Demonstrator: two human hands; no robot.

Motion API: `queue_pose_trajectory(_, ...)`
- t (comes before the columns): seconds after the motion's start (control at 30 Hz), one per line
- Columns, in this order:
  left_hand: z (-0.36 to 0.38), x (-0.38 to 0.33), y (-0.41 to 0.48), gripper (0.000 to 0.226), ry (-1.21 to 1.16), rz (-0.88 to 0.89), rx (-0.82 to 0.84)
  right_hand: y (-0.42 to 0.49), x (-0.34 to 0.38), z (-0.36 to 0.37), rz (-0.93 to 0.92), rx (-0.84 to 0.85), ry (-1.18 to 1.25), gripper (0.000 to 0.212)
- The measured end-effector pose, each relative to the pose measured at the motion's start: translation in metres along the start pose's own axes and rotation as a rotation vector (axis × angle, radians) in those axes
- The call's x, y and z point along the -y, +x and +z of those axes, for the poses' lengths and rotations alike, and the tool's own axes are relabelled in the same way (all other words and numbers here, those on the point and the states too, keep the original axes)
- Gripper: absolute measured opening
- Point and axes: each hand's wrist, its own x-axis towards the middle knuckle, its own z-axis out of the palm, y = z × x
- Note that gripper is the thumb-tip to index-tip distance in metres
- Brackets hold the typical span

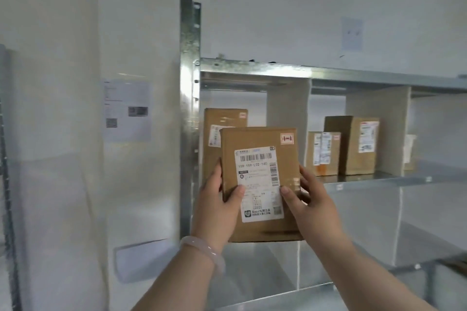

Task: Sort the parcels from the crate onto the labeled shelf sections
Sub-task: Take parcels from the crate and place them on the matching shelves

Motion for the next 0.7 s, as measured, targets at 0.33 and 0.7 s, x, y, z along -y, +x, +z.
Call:
queue_pose_trajectory(0.33,0.087,-0.017,0.015,0.056,-0.036,-0.005,0.018,0.04,-0.042,-0.073,0.042,0.008,-0.005,0.048)
queue_pose_trajectory(0.7,0.121,0.038,0.096,0.061,0.005,-0.007,0.025,0.122,-0.088,-0.041,0.012,-0.014,-0.012,0.058)
